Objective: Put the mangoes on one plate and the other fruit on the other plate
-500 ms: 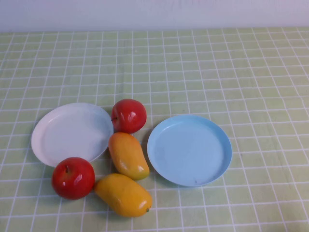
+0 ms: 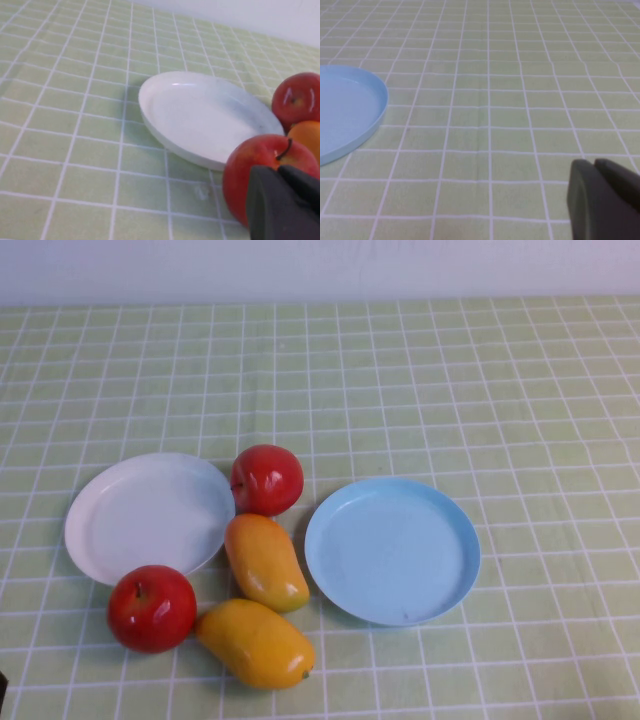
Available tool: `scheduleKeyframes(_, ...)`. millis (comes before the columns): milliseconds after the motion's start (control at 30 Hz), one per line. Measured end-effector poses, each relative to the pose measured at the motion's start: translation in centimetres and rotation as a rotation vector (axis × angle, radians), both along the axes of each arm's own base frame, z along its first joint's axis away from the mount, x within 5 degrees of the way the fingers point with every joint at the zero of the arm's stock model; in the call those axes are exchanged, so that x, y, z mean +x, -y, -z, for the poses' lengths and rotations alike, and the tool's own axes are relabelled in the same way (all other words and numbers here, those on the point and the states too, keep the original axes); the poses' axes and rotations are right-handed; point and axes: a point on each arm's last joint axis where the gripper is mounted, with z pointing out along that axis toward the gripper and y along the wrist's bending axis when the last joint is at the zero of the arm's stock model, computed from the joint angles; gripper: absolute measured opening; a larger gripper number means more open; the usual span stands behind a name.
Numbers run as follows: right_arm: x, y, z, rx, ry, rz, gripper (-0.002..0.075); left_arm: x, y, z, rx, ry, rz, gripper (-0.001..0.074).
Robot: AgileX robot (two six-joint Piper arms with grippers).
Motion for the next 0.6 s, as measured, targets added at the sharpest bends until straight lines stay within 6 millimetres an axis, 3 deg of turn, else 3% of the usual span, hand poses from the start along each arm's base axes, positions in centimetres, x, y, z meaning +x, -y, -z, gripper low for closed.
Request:
scheduleKeyframes(300,0.0,0.0,0.0,0.000,0.000,0.000,-0.0015,0.2,0.2,-1.4,-0.437,0.094,-0.034,-0.0003)
scheduleKeyframes(600,0.0,0.0,0.0,0.000,0.000,0.000,-0.0015,0.2,0.2,-1.7,-0.453,0.122,-0.036,-0.0003)
